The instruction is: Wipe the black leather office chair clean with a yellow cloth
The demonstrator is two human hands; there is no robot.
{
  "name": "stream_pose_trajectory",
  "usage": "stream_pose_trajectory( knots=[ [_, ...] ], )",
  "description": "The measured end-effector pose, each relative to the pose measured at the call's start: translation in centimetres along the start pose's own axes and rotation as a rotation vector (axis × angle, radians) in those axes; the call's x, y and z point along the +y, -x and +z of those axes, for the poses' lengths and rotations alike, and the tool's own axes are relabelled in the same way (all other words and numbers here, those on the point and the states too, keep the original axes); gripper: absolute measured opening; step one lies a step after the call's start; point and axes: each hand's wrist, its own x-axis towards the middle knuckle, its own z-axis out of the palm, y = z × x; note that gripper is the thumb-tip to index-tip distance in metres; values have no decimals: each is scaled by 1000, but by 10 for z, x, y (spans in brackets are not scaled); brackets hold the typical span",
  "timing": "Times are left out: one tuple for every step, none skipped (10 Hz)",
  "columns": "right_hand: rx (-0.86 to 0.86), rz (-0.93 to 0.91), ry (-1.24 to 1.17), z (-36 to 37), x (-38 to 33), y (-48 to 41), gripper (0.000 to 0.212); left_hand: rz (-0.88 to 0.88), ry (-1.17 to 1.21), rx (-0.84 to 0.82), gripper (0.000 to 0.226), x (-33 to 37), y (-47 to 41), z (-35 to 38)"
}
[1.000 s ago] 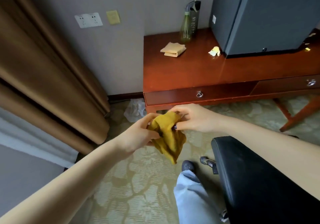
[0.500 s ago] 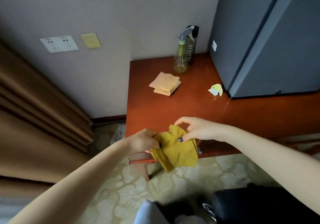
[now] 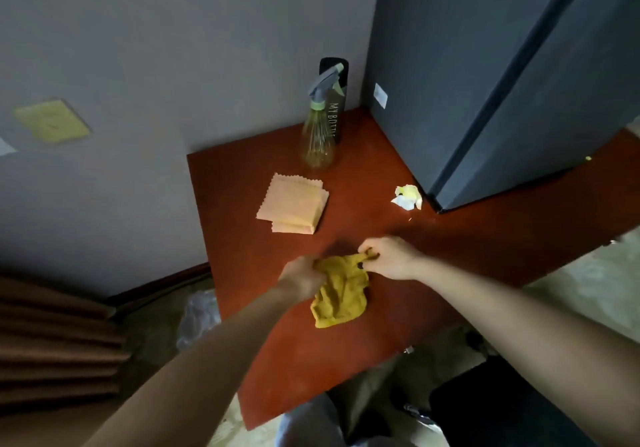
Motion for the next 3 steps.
stream_pose_trajectory(
  knots=[
    [23, 48, -161, -21, -24, 20, 44, 32, 17, 17, 46, -8, -10, -13],
    [-44, 52, -151, -28, -29, 43, 42, 82, 6, 30, 39, -15, -10, -20],
    [-45, 19, -171, -33, -28, 68, 35, 116, 10, 9, 31, -12, 4, -21]
  ],
)
